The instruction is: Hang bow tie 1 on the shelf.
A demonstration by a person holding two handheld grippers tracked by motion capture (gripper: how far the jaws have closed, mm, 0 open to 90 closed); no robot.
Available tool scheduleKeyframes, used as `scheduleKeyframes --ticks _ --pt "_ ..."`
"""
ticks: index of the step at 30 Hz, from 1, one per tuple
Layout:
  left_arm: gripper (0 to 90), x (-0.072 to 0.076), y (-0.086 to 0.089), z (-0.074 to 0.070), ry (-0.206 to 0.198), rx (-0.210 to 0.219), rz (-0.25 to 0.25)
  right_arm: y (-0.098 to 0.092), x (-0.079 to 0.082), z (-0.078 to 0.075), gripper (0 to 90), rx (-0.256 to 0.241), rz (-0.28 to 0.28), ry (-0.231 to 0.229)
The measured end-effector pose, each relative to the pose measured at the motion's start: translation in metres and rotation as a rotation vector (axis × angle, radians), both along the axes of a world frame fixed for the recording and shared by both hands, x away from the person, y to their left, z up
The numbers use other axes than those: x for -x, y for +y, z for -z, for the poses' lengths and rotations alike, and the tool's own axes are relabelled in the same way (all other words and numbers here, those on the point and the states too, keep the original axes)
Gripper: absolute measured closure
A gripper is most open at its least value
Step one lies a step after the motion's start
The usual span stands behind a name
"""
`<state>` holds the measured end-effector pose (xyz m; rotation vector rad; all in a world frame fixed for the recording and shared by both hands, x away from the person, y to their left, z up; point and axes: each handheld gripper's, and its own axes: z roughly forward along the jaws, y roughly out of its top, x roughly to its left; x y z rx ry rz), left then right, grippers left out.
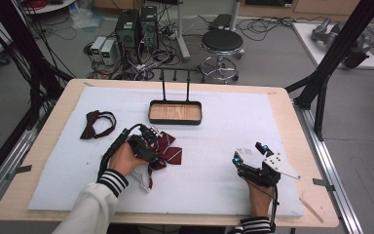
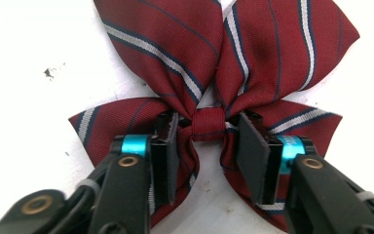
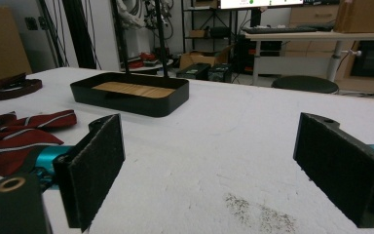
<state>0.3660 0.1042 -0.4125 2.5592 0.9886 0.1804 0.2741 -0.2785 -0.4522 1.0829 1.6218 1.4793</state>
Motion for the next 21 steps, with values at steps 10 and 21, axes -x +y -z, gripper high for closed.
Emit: scheduleKeyframes --ticks 10,21 --pt "68.2 0.0015 -0.0014 -0.0014 0.005 -0.003 0.008 0.0000 0.0000 0.0000 10.7 0.001 0.000 -0.001" --pt "68.3 0.0041 0.0024 -0.0052 -0.048 0.033 0.007 -0.0004 -0.0005 0.0000 10.7 0.000 0.001 -0.004"
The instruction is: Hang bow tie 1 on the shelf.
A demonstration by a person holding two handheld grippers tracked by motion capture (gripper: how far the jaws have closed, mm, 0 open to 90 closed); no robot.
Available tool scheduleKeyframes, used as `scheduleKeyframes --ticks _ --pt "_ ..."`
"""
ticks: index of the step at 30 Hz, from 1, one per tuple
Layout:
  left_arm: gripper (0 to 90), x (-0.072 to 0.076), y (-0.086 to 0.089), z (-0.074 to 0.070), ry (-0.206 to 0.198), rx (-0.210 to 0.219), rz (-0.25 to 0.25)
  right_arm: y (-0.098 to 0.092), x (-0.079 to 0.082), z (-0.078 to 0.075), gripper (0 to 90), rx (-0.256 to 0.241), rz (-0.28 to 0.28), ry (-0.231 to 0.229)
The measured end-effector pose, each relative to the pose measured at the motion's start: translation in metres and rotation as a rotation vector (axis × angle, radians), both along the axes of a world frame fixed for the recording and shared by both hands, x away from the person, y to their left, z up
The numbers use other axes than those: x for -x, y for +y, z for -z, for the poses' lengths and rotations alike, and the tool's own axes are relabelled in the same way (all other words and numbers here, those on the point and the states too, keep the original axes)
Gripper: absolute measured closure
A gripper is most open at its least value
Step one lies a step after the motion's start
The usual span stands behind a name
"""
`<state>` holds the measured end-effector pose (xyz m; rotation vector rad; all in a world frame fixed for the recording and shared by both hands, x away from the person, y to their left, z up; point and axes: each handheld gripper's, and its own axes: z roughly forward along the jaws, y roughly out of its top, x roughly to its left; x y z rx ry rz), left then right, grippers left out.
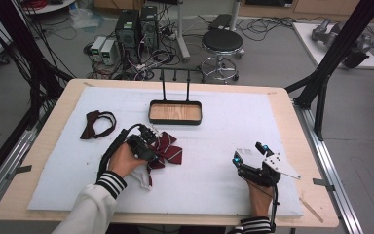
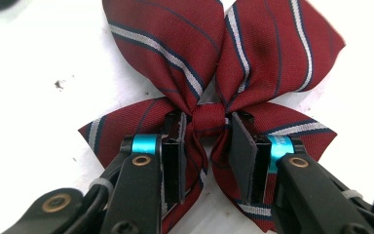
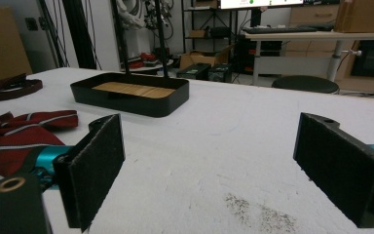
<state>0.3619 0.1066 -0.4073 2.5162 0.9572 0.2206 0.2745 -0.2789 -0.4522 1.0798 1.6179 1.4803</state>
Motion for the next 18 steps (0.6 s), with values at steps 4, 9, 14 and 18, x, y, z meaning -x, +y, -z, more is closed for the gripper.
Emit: scheduleKeyframes --ticks 4,9,14,18 --pt "68.3 0.001 0.003 -0.004 -0.028 0.032 -0.007 0.000 0.000 0.000 10.6 -0.002 0.000 -0.001" --pt "68.3 0.002 0.011 -0.014 -0.094 0.090 -0.022 0.000 0.000 0.000 10.7 -0.001 -0.002 0.004" --pt "68.3 0.003 0.020 -0.025 -0.185 0.147 -0.055 0.000 0.000 0.000 10.7 0.001 -0.001 0.003" --pt "68.2 0.004 0.026 -0.032 -0.232 0.185 -0.071 0.000 0.000 0.000 10.7 0.001 -0.001 0.005"
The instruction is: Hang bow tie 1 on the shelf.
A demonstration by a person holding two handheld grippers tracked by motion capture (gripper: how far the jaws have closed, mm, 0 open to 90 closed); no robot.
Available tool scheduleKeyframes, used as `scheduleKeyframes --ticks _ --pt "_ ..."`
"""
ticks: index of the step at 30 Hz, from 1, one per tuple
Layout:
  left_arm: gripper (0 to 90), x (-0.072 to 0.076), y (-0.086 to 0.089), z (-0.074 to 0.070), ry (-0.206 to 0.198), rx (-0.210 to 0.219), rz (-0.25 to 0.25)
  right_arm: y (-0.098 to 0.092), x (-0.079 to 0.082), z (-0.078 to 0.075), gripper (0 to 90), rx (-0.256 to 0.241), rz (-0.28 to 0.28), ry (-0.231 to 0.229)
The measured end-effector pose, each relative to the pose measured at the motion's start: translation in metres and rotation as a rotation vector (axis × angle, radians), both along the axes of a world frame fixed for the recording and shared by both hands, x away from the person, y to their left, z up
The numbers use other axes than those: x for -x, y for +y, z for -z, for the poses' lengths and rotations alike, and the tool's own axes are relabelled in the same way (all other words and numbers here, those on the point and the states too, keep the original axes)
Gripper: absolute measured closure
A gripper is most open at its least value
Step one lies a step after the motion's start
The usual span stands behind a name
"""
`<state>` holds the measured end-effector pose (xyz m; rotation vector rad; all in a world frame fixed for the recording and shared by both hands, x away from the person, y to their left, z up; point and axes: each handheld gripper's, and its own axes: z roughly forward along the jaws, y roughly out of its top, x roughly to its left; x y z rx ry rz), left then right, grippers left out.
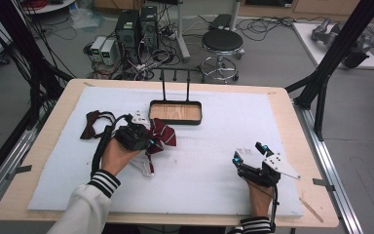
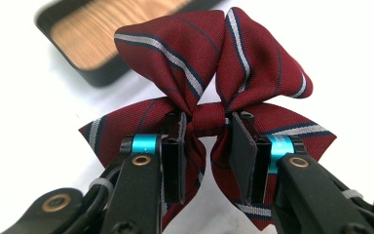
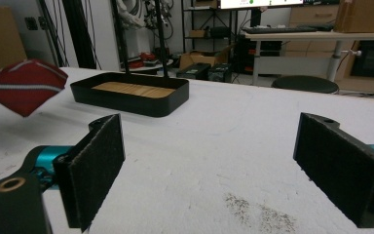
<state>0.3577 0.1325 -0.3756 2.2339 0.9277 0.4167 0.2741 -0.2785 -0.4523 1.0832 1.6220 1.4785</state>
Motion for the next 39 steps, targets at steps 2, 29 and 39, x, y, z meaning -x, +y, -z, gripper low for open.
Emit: scheduleKeyframes --ticks 2,29,39 --pt "68.2 0.000 0.004 -0.005 -0.038 0.033 -0.019 0.000 0.000 0.000 10.7 -0.001 0.000 0.000" --pt "68.2 -0.025 0.025 -0.065 -0.232 0.165 -0.105 0.000 0.000 0.000 10.7 0.001 0.000 -0.002" --pt "68.1 -0.045 0.035 -0.081 -0.289 0.217 -0.119 0.001 -0.001 0.000 10.7 0.006 0.000 -0.003"
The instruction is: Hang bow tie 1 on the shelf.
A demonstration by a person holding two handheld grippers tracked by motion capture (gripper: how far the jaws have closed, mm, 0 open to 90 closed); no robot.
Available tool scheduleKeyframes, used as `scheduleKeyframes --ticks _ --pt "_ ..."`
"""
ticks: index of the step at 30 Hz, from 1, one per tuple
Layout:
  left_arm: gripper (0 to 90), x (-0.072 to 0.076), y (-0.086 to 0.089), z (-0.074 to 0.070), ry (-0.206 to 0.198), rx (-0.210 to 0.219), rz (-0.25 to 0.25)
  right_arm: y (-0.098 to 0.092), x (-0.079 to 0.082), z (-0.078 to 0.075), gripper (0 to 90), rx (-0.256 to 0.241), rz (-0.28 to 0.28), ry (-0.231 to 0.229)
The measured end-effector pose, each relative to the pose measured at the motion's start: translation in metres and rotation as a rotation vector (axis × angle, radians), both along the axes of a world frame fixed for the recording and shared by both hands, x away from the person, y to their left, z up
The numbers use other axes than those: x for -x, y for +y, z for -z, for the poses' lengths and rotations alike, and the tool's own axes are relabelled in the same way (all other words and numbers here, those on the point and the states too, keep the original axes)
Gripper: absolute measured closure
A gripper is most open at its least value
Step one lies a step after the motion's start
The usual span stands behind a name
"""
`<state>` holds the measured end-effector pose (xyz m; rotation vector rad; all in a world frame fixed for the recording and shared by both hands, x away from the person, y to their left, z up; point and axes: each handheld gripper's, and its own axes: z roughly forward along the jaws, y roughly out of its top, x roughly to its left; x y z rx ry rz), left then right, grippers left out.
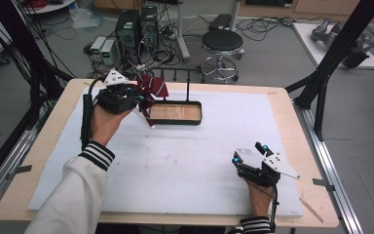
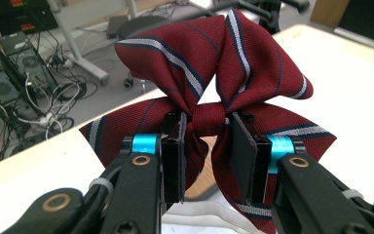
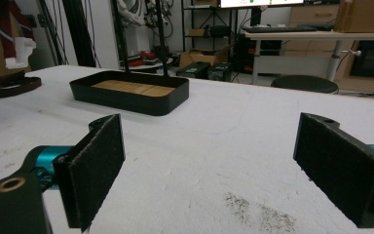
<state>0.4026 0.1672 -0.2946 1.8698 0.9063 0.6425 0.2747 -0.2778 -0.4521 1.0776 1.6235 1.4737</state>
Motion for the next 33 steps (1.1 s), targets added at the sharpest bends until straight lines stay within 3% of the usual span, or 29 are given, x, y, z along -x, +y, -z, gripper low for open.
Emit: scheduleKeyframes --ticks 13,22,33 --pt "68.1 -0.028 0.007 -0.019 -0.028 0.061 -0.023 0.001 0.000 0.000 10.7 0.004 -0.001 0.004" --pt "68.1 -0.047 0.007 -0.031 -0.043 0.067 -0.049 0.001 0.000 0.000 10.7 0.005 -0.001 0.003" --pt "68.1 -0.065 0.002 -0.033 -0.024 0.070 -0.055 0.001 0.000 0.000 10.7 0.005 -0.002 0.004"
